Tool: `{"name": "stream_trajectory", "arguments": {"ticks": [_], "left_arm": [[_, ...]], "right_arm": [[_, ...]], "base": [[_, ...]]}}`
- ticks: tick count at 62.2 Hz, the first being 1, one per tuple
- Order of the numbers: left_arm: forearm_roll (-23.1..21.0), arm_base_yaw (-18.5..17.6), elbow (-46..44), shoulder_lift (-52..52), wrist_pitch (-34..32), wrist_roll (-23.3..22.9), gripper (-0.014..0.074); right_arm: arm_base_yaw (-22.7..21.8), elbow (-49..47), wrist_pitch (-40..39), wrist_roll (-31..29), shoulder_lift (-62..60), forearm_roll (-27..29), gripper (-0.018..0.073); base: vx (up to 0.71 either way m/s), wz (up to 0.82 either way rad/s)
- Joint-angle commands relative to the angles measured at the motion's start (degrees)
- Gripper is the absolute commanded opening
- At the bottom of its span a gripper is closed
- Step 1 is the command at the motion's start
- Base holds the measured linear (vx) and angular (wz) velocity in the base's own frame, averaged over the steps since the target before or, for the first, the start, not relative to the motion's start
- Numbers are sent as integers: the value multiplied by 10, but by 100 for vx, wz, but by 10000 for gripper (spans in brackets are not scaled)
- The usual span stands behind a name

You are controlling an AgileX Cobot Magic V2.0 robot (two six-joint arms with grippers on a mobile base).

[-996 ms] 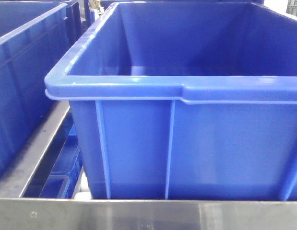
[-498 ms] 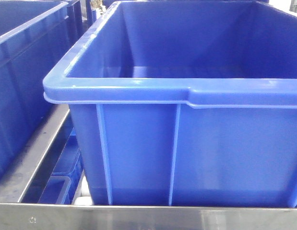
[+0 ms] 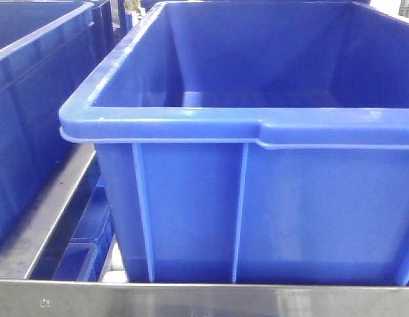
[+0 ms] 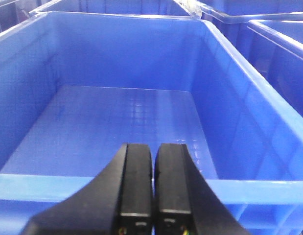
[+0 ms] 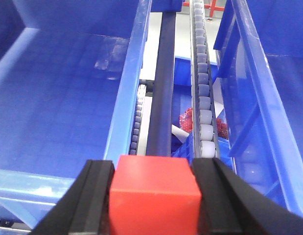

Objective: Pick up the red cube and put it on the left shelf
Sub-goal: 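Stop in front of the shelf and position the right gripper over a blue crate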

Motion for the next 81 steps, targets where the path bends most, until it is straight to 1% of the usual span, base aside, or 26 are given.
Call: {"name": "stream_trajectory", "arguments": {"ticks": [1, 14, 21, 30, 37, 43, 50, 57, 62, 73, 81], "left_arm": [[-3, 0, 14, -9, -49, -4, 102], [-3, 0, 14, -9, -49, -4, 102], [-3, 0, 14, -9, -49, -4, 102], [-3, 0, 14, -9, -49, -4, 102], [-3, 0, 14, -9, -49, -4, 102], [-3, 0, 14, -9, -49, -4, 102], [-3, 0, 14, -9, -49, -4, 102], [-3, 0, 14, -9, -49, -4, 102], [-3, 0, 14, -9, -49, -4, 102], [-3, 0, 14, -9, -49, -4, 102], [-3, 0, 14, -9, -49, -4, 102]], "right_arm": [[-2, -15, -49, -4, 10, -14, 111], [-2, -23, -57, -4, 11, -16, 111], [-2, -61, -54, -4, 27, -16, 111], [-2, -142, -41, -5, 111, -12, 111], [0, -211, -23, -25, 202, 10, 111], [31, -267, -20, -30, 271, 31, 111], [90, -319, -14, -36, 353, 33, 111], [128, -374, 19, -38, 437, 32, 111], [140, -406, 48, -38, 507, 33, 111], [142, -470, 102, -38, 648, 43, 111], [142, -500, 101, -37, 729, 56, 111]], "base": [[0, 0], [0, 0], [3, -20], [0, 0], [0, 0], [-4, 23], [2, -11], [1, -3], [0, 0], [0, 0], [0, 0]]}}
